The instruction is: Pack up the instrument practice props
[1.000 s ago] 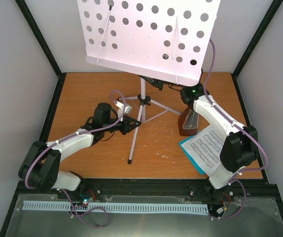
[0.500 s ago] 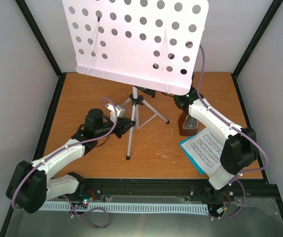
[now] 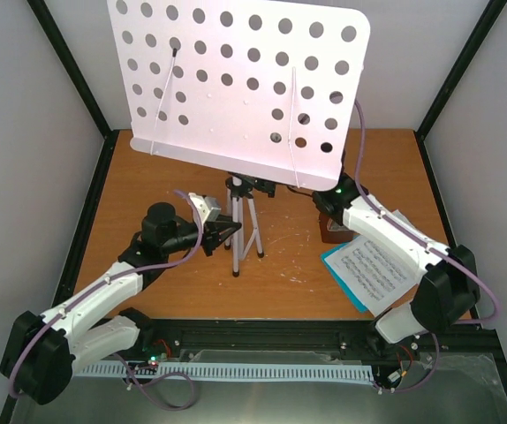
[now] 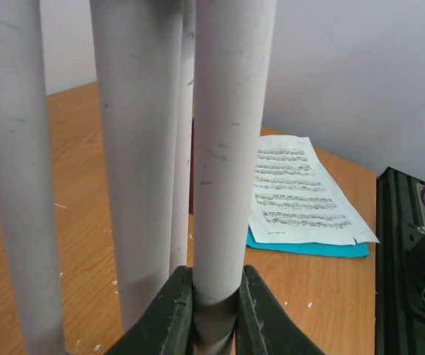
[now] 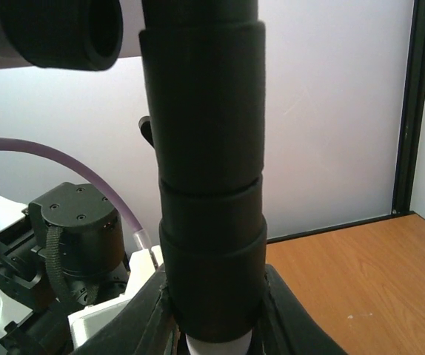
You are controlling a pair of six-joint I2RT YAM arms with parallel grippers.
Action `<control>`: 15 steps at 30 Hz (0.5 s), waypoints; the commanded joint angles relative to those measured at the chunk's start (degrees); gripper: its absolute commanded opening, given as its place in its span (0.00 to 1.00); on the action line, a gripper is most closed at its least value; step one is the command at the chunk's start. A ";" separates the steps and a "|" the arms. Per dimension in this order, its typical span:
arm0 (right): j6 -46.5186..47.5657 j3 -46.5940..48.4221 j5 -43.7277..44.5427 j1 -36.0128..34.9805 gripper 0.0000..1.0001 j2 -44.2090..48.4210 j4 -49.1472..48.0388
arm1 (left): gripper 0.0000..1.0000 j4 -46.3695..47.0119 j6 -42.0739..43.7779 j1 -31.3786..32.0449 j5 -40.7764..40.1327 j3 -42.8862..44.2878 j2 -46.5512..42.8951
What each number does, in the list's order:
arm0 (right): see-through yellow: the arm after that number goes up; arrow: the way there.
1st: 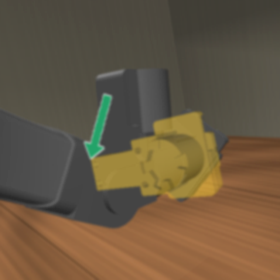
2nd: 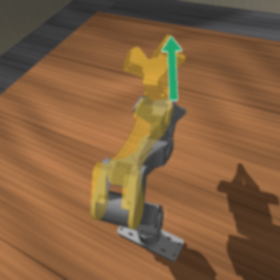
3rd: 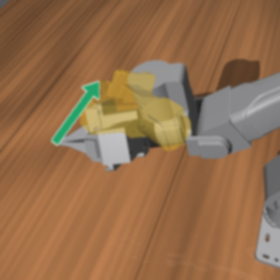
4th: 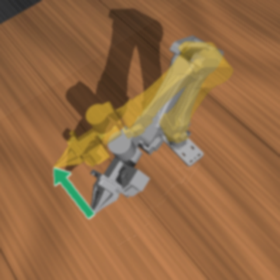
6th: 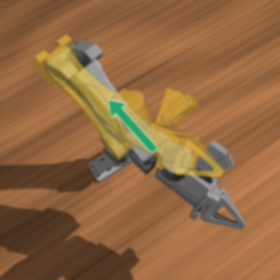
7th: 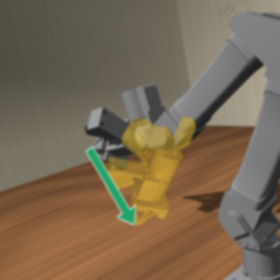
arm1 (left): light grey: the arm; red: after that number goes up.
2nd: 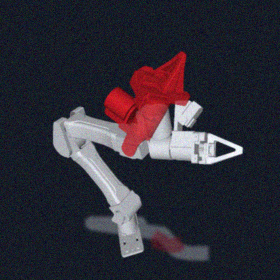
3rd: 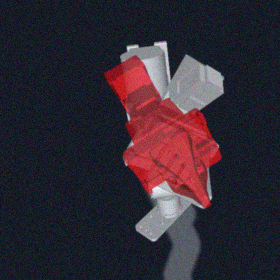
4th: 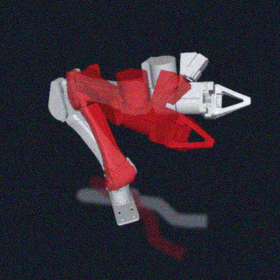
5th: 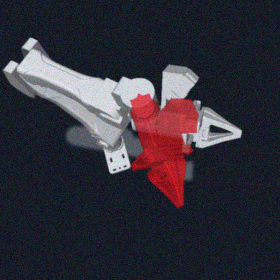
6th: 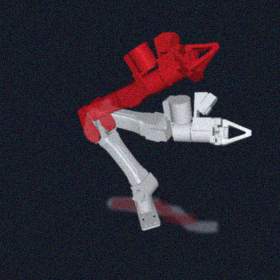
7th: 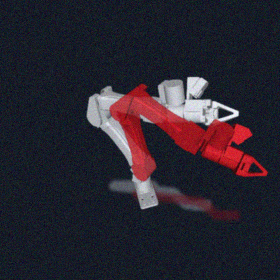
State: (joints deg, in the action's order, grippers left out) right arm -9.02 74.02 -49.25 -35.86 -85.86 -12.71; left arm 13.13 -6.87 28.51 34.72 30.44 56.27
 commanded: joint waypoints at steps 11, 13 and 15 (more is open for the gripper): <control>-10.32 -8.46 6.48 -5.73 0.03 7.65 -12.73 | 0.00 11.47 -7.00 0.40 1.45 2.31 -6.00; -12.49 -7.67 7.39 -7.21 0.03 7.97 -12.61 | 0.00 10.75 -9.26 0.40 3.18 3.81 -7.37; -13.05 -6.03 8.23 -9.28 0.03 7.87 -10.29 | 0.00 9.08 -12.12 0.40 4.69 5.39 -8.34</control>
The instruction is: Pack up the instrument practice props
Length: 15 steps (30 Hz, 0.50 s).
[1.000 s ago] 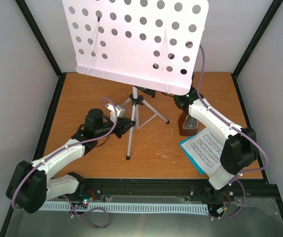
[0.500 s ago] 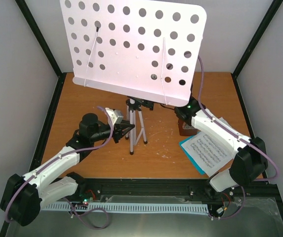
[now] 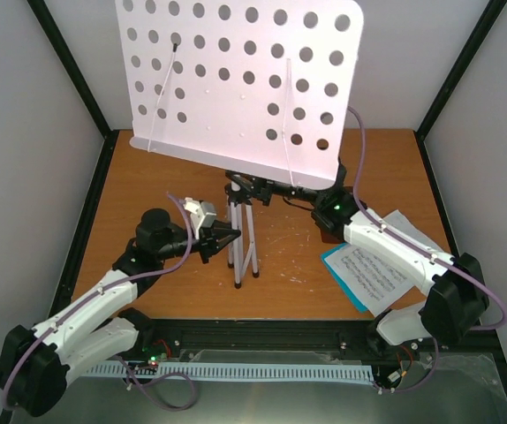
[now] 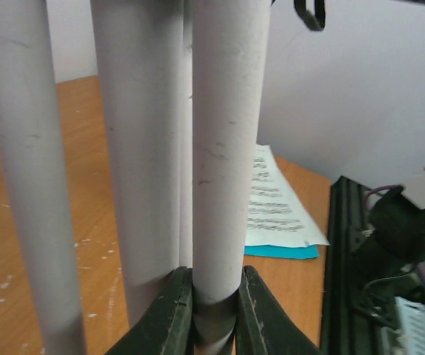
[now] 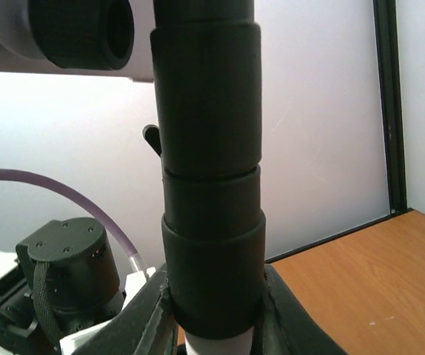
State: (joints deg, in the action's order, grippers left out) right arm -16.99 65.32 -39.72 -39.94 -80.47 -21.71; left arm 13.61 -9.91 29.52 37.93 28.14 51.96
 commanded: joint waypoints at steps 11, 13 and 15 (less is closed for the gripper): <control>-19.50 -0.79 8.84 -8.40 0.03 -0.17 1.46 | 0.00 -4.20 -20.75 -0.61 1.91 12.08 -7.66; -22.11 -2.72 9.50 -8.40 0.03 -1.18 -0.94 | 0.00 -4.90 -23.53 -0.60 1.48 12.30 -6.89; -24.20 -4.53 10.12 -8.40 0.03 -2.02 -3.16 | 0.00 -5.35 -25.54 -0.60 0.85 12.12 -6.41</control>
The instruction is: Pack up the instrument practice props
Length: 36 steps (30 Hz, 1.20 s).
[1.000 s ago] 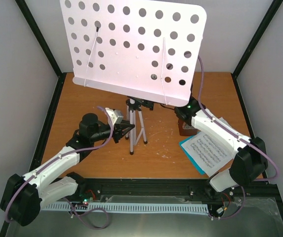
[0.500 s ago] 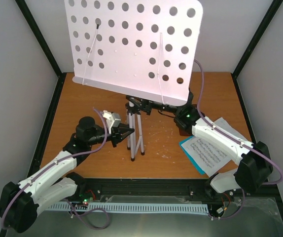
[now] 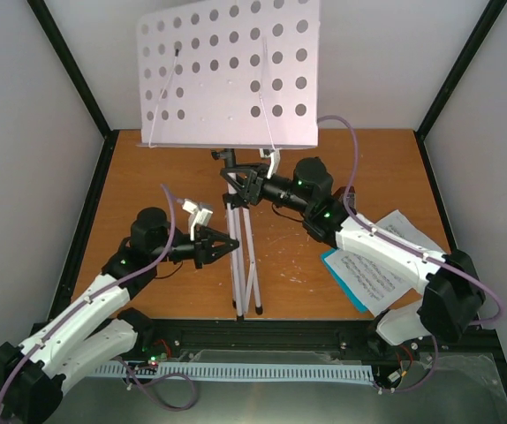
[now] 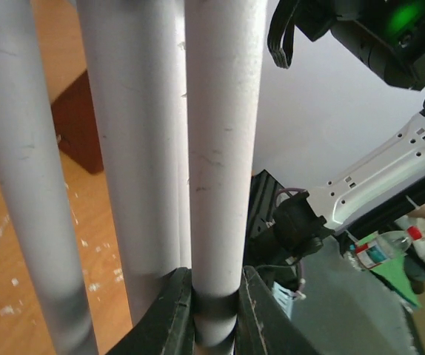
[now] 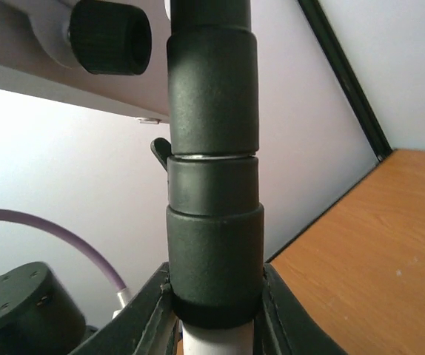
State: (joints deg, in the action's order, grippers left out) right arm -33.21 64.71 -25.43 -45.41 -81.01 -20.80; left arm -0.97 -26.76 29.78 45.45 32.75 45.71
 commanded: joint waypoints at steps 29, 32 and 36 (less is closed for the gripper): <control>-4.34 -11.68 1.03 -0.16 0.03 -22.00 -13.60 | 0.00 16.95 -14.55 -0.86 -20.78 -5.60 12.83; -3.13 -12.08 1.50 0.50 0.03 -23.73 -13.66 | 0.00 17.91 -14.45 -0.86 -21.44 -6.17 15.36; -2.75 -12.85 1.68 1.47 0.03 -25.74 -14.95 | 0.00 21.12 -15.29 -0.91 -20.87 -7.23 19.11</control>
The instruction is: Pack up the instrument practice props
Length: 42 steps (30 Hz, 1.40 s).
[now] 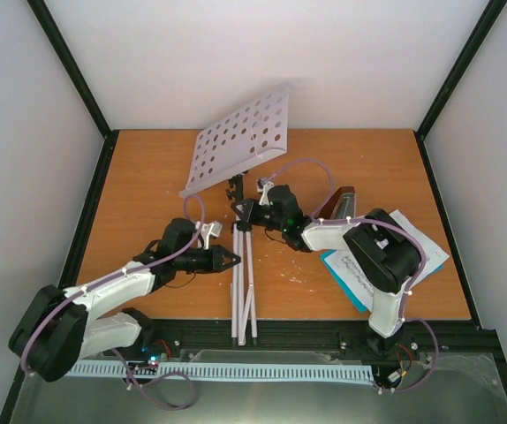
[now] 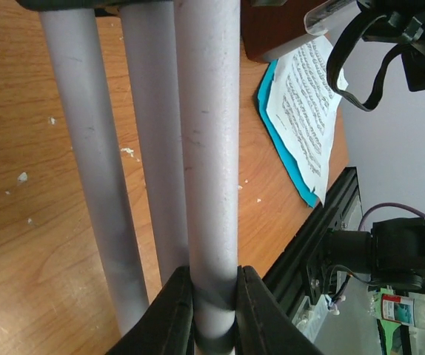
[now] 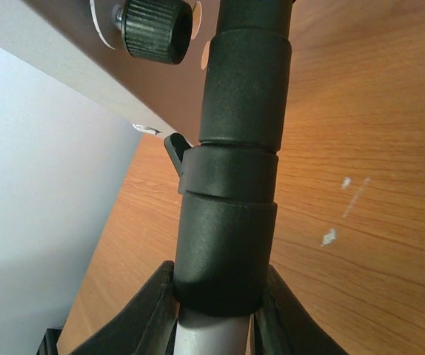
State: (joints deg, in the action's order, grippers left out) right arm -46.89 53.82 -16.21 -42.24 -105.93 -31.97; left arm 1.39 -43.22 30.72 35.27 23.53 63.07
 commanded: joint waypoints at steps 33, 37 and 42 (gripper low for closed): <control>18.23 -11.90 -4.59 0.40 0.58 -2.02 -11.59 | 0.00 29.01 -1.47 -1.80 -6.37 -0.71 16.10; 19.06 -13.20 -5.23 0.41 0.69 1.54 -10.22 | 0.00 30.07 -2.70 -1.81 -6.59 -1.03 16.23; 21.50 -14.80 -5.79 0.40 0.78 8.35 -5.62 | 0.00 31.18 -3.20 -1.80 -5.45 0.46 18.20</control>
State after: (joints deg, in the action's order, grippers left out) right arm -28.56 39.97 -19.33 -41.25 -103.83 -39.59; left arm 21.63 -47.72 29.36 31.05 20.88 80.68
